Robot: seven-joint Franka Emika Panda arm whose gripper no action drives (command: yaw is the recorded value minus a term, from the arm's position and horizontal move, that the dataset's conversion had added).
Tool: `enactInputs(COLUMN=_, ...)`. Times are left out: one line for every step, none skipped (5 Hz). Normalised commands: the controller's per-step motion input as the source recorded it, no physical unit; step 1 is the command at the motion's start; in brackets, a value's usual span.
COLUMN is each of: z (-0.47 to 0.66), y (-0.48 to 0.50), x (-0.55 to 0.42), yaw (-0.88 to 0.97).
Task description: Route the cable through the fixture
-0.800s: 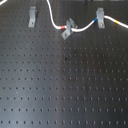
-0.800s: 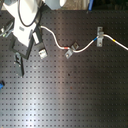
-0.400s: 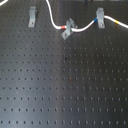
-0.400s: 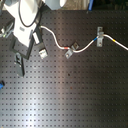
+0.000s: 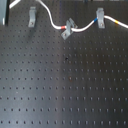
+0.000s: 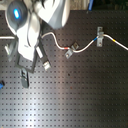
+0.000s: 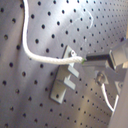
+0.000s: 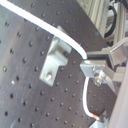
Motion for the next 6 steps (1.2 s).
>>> enactInputs(z=0.01, y=-0.179, x=-0.299, yaw=0.19)
enactInputs(z=-0.05, y=-0.102, x=-0.443, yaw=0.27)
enactInputs(z=0.41, y=0.196, x=-0.188, yaw=0.00)
enactInputs(z=0.57, y=0.155, x=-0.193, yaw=-0.15)
enactInputs(z=0.41, y=0.215, x=-0.198, yaw=-0.12)
enactInputs(z=0.22, y=0.166, x=-0.278, yaw=-0.01)
